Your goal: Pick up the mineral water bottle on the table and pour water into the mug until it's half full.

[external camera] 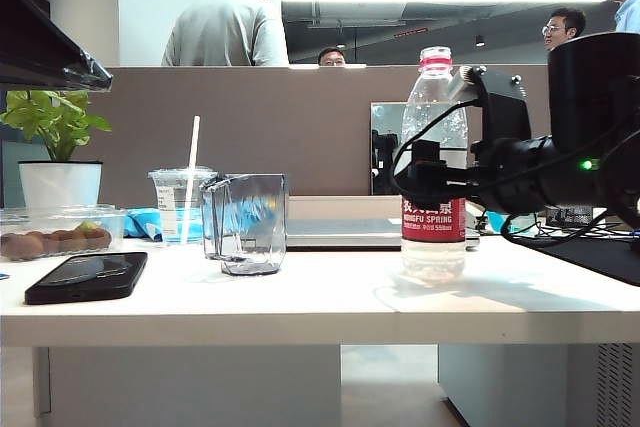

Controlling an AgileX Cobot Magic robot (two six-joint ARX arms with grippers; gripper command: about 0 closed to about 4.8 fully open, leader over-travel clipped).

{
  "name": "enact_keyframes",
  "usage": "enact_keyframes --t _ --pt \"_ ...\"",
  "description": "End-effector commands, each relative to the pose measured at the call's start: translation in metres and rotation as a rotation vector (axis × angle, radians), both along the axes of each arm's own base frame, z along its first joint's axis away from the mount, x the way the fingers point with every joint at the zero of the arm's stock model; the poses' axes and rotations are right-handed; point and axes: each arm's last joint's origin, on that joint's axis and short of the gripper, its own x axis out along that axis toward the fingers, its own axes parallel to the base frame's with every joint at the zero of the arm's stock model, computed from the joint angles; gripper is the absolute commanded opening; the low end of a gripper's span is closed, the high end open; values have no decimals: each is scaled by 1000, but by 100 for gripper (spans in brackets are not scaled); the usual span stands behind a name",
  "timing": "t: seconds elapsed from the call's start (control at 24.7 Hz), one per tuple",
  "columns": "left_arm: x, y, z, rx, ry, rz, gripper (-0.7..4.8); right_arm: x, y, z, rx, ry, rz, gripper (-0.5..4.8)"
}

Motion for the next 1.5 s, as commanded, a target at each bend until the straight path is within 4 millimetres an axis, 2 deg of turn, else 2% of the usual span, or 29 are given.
enact_keyframes --t 0.04,0.28,0.45,0.57,0.85,1.05,1.22,1.3,1.5 --pt "0 0 2 -5 -12 -8 -3 5 3 0 7 -11 28 420" --pt "0 0 2 -2 -6 -7 -3 14 7 4 6 -5 67 300" --pt "0 0 2 -2 -6 -7 -3 14 7 5 6 -6 67 293" --pt "0 0 1 -1 -6 -6 -3 14 7 3 1 9 67 227" --pt "0 0 1 1 0 -7 -3 13 8 8 -107 -64 115 220" --pt "0 0 1 1 0 -7 -4 11 14 32 -289 -72 96 220" --pt "0 0 1 1 0 -7 -4 19 23 56 -456 -39 95 220" --pt "0 0 1 0 0 -7 -3 28 40 83 -636 -48 67 220" --pt "0 0 1 1 -1 -7 -3 37 59 112 -786 -76 52 220"
